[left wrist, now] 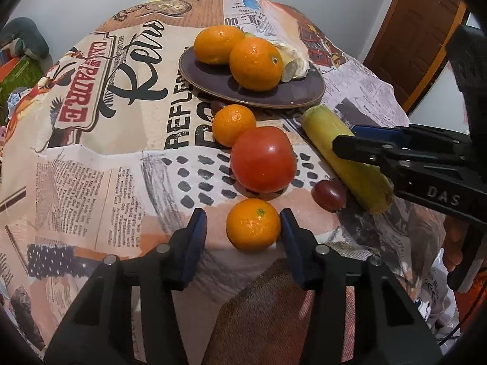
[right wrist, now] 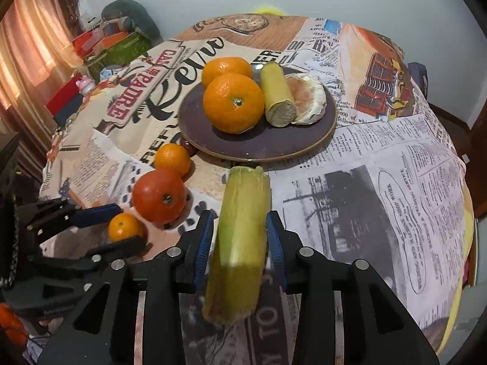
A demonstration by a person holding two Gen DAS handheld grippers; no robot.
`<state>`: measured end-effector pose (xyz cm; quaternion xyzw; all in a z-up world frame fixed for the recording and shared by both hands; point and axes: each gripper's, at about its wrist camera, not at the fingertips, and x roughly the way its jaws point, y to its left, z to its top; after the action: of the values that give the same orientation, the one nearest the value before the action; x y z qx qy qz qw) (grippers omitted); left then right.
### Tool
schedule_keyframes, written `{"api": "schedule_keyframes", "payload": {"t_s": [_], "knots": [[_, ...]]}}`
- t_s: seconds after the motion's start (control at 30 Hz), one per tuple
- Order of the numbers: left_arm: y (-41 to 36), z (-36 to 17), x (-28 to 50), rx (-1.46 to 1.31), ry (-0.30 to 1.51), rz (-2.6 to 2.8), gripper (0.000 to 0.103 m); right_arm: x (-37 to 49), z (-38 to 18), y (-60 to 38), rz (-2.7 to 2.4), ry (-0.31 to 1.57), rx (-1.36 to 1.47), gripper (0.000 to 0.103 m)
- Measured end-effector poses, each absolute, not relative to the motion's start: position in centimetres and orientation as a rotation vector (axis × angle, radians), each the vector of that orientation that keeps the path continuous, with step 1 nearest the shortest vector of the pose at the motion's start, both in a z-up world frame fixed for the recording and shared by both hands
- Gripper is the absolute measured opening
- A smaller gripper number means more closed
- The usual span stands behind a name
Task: Organize fruits
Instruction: 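Lift the banana toward the plate with the right tool while the left tool grasps a tangerine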
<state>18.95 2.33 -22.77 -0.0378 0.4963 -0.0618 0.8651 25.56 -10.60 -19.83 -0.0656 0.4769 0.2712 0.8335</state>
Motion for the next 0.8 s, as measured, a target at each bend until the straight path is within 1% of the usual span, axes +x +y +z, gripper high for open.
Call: {"api": "schedule_keyframes", "payload": {"t_s": [0.07, 0.2, 0.33, 0.43, 0.53, 0.8], "knots": [[2.4, -22.7, 19.1, -0.089, 1.034, -0.134, 0.046, 25.9, -20.2, -10.6, 0.578, 1.021, -0.132, 0.036], [2.2, -22.7, 19.3, -0.096, 1.031, -0.165, 0.034, 26.3, -20.4, -10.6, 0.595, 1.032, -0.118, 0.038], [1.9, -22.6, 19.3, -0.077, 1.026, -0.161, 0.034, 26.3, -20.5, -10.5, 0.607, 1.033, -0.129, 0.038], [2.1, -22.3, 19.2, -0.074, 1.02, -0.147, 0.034, 26.2, -20.5, -10.5, 0.603, 1.023, -0.134, 0.036], [2.7, -21.7, 19.1, -0.077, 1.003, -0.127, 0.034, 26.3, -20.3, -11.0, 0.607, 1.022, -0.094, 0.036], [4.8, -19.0, 19.7, -0.11, 0.937, -0.072, 0.034, 25.7, -17.5, -12.0, 0.611, 0.943, -0.054, 0.035]]}}
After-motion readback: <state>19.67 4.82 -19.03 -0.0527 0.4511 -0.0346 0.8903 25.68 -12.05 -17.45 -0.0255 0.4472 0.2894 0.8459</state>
